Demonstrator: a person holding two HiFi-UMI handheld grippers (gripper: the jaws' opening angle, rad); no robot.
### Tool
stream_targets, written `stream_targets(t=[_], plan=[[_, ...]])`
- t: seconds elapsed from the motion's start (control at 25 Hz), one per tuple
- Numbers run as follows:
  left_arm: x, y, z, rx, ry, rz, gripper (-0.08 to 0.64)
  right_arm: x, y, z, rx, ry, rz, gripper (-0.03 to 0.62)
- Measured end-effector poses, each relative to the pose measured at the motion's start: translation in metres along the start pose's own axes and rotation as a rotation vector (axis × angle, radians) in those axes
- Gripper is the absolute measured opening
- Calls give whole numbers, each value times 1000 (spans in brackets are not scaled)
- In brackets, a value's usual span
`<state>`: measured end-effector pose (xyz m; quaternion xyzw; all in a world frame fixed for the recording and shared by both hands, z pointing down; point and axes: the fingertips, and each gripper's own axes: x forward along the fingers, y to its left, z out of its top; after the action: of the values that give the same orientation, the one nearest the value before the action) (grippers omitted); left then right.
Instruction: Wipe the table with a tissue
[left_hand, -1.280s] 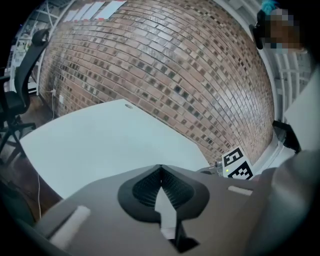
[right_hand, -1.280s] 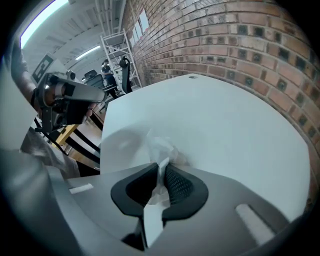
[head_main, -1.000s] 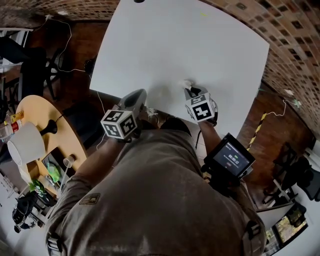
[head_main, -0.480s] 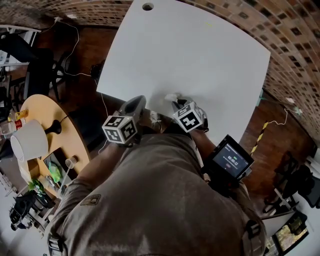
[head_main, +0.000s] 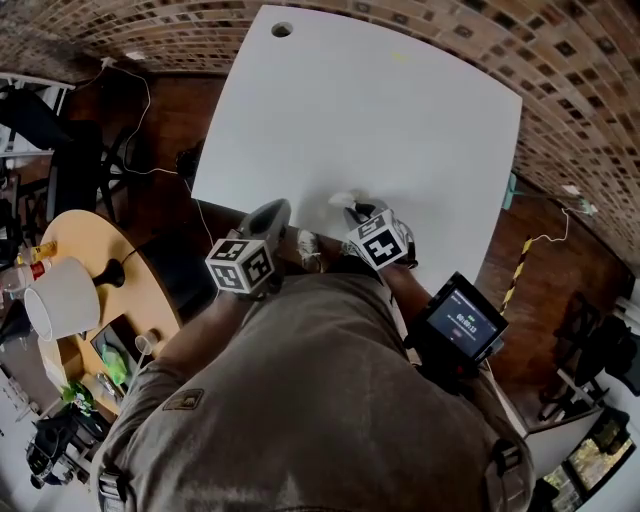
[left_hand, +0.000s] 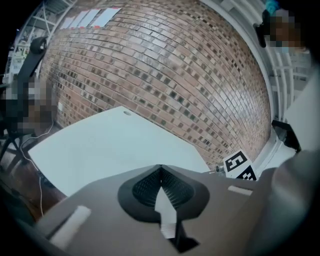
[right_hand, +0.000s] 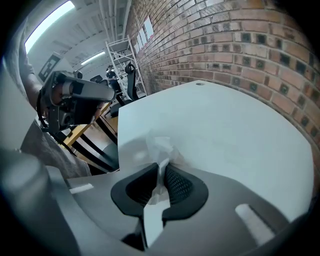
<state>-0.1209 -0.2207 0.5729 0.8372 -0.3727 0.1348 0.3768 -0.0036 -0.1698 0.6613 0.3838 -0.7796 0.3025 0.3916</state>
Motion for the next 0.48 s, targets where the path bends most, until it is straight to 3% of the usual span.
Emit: stream_targets(t=[0.48], plan=[[5, -29, -7, 20, 21, -175, 2, -59, 13, -16, 198, -122, -165, 51]])
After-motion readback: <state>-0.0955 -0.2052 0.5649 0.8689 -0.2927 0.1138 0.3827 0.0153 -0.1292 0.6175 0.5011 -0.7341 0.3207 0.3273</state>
